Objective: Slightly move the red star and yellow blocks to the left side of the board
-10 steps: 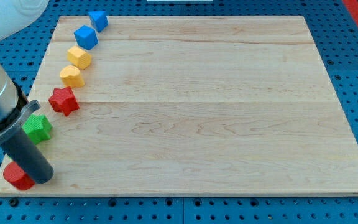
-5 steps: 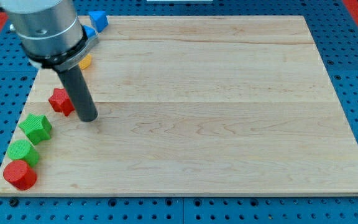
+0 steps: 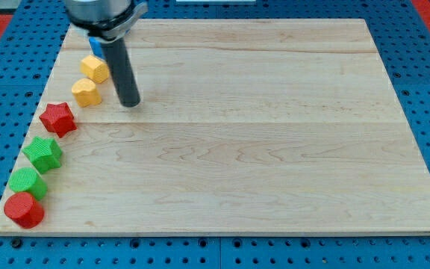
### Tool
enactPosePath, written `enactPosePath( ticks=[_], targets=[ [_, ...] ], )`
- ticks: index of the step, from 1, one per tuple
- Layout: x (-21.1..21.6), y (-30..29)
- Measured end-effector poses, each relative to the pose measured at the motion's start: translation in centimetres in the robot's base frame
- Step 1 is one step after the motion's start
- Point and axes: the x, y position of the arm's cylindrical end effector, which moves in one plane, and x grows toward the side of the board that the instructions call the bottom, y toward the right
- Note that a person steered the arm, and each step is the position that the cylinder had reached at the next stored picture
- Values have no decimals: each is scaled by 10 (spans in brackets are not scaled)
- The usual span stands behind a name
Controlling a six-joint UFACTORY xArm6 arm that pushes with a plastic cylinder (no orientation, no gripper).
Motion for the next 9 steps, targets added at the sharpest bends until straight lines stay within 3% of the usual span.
enactPosePath(
  ticks=[3, 5, 6, 8, 9],
  targets=[
    [-12, -59],
    [-26, -37],
    [-56, -37],
    [-66, -57],
    [-67, -16]
  ],
)
